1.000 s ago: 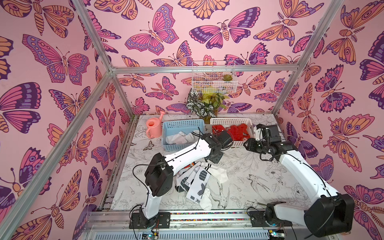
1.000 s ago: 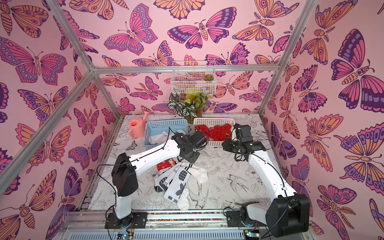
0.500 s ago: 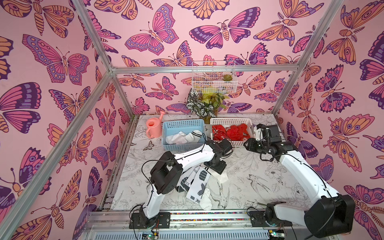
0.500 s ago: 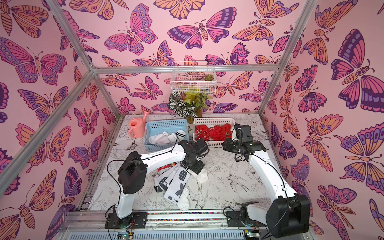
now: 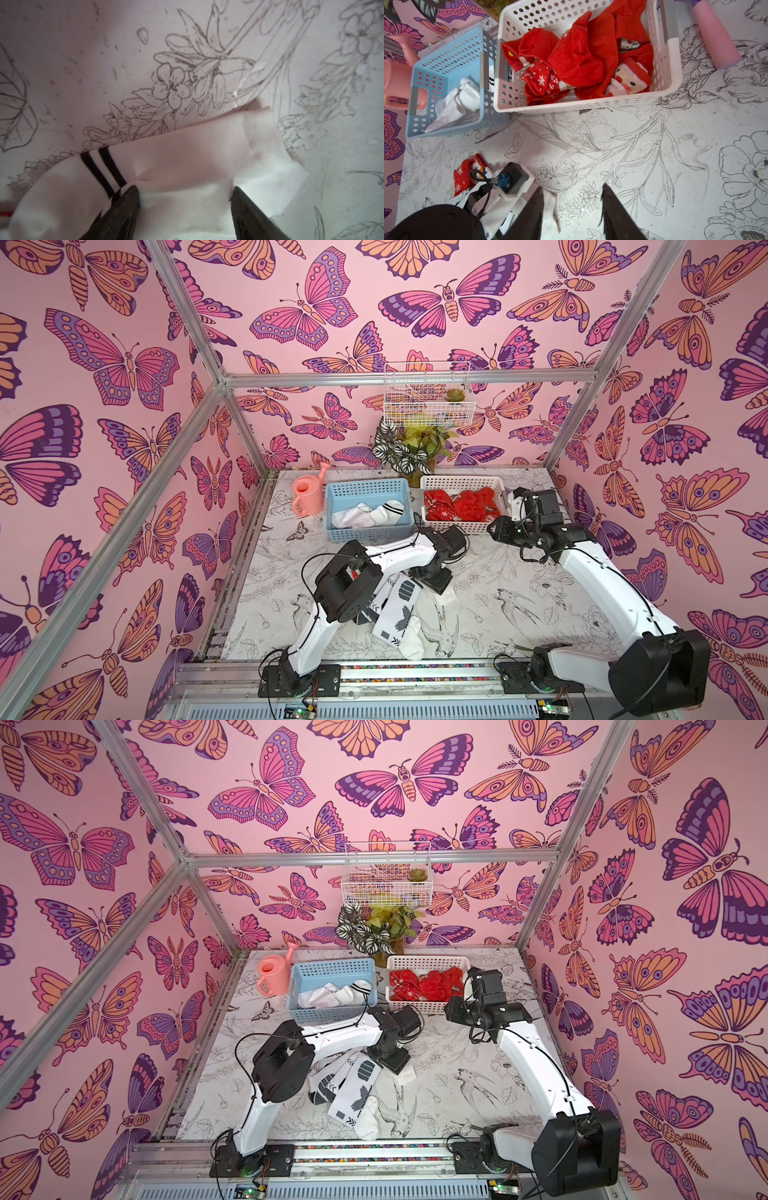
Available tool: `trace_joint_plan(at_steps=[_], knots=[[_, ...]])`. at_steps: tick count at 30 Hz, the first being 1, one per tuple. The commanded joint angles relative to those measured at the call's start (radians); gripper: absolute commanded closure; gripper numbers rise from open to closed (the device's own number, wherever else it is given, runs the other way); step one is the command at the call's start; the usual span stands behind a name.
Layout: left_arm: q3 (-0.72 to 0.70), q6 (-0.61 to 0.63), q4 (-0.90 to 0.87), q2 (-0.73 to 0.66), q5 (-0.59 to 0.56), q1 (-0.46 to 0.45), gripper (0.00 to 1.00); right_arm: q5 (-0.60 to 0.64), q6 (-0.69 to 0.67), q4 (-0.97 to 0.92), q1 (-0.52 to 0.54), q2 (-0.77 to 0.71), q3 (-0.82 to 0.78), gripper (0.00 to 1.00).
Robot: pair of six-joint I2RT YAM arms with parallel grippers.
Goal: Sort the socks into the basket by color
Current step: Pick up the sock at the center of the board.
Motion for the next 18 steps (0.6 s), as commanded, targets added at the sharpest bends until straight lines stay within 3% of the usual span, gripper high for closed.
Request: trace_joint_plan(at_steps=[1, 3, 10, 18], knots=[[0.005, -0.006, 0.01, 0.048, -0.002, -0.003, 0.32, 0.015, -0.01, -0.019, -0.006, -0.02, -0.006, 0.53], [0.002, -0.011, 0.018, 0.057, -0.004, -0.004, 0.37, 0.02, -0.011, -0.019, -0.006, -0.021, -0.006, 0.53], [-0.002, -0.022, 0.042, 0.075, -0.017, -0.003, 0.7, 0.023, -0.01, -0.015, -0.006, -0.022, -0.006, 0.53], [0.018, -0.025, 0.05, 0.054, -0.084, -0.003, 0.91, 0.023, -0.009, -0.015, -0.006, -0.022, -0.007, 0.53]])
